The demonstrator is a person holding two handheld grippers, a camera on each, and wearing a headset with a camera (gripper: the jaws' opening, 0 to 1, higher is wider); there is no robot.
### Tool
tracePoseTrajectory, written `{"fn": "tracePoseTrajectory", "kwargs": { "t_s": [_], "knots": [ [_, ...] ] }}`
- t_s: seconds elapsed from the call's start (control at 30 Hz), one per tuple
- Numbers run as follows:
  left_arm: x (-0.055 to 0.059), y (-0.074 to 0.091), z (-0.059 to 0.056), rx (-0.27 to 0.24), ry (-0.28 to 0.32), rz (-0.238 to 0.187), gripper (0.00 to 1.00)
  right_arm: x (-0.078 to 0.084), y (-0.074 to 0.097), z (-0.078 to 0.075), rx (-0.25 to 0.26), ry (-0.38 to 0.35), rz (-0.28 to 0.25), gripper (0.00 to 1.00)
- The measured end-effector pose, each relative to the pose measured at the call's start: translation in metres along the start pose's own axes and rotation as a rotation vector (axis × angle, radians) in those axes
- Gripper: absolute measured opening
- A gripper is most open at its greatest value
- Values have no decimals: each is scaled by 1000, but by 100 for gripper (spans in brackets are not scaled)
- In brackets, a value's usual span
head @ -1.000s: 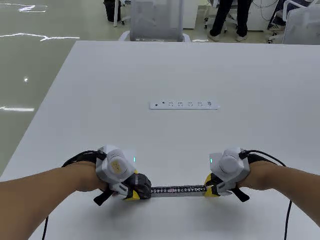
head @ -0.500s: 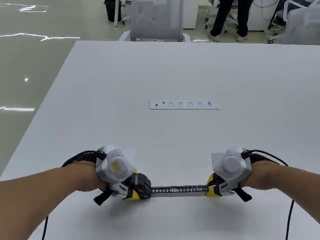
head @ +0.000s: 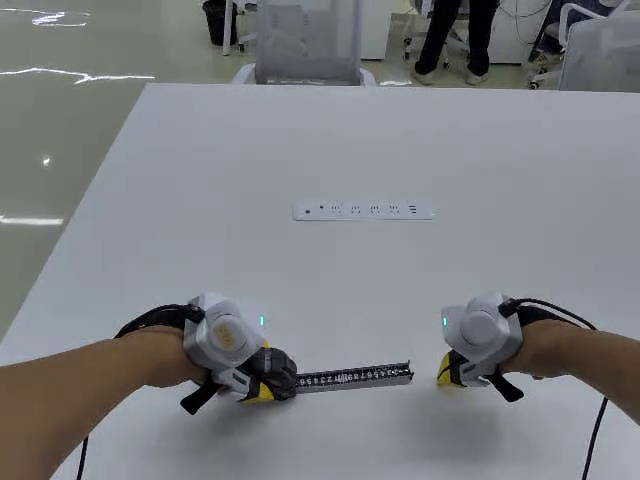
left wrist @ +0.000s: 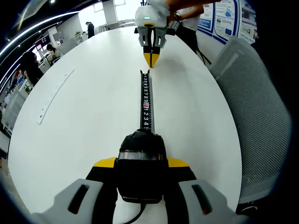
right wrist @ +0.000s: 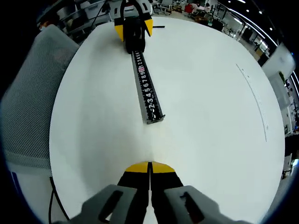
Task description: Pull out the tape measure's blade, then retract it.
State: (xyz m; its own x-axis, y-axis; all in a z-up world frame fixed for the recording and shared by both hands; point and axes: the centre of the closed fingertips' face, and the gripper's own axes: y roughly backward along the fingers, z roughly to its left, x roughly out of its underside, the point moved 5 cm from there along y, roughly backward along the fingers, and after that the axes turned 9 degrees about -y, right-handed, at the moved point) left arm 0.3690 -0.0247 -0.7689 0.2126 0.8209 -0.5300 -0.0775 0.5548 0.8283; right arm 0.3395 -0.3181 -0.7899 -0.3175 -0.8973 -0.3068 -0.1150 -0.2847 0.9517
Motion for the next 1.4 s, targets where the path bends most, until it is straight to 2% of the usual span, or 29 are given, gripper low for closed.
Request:
{"fn": "tracePoseTrajectory", "kwargs": {
  "t_s": [0.03,0.07,0.13,0.17,0.23,0.37,0.47,0.57,0.73,0.87,1.4],
  "knots": [
    [0,0,0,0,0,1,34,0,3,3,2,-16,-4,0],
    [0,0,0,0,1,1,34,-5,6,8,-12,-34,-34,0],
    [0,0,0,2,2,0,34,-10,7,4,-2,-38,-50,0],
    [0,0,-1,3,1,1,34,-18,8,5,-26,-79,-86,0],
    [-1,0,-1,5,0,2,34,-26,10,4,-34,-76,-103,1],
    [0,0,-1,4,-4,5,33,-45,10,7,-42,-40,-141,18],
    [0,0,-1,6,-5,3,33,-56,6,9,-41,-25,-156,25],
    [0,1,-1,9,-13,0,33,-64,-1,13,-43,-6,-154,27],
    [0,1,-1,19,-20,-12,33,-69,-11,14,-35,23,-132,28],
    [0,1,-1,20,-24,-10,33,-71,-15,15,-31,33,-122,23],
    [0,0,0,19,-16,-18,34,-71,-23,12,-24,58,-89,17]
  ]
}}
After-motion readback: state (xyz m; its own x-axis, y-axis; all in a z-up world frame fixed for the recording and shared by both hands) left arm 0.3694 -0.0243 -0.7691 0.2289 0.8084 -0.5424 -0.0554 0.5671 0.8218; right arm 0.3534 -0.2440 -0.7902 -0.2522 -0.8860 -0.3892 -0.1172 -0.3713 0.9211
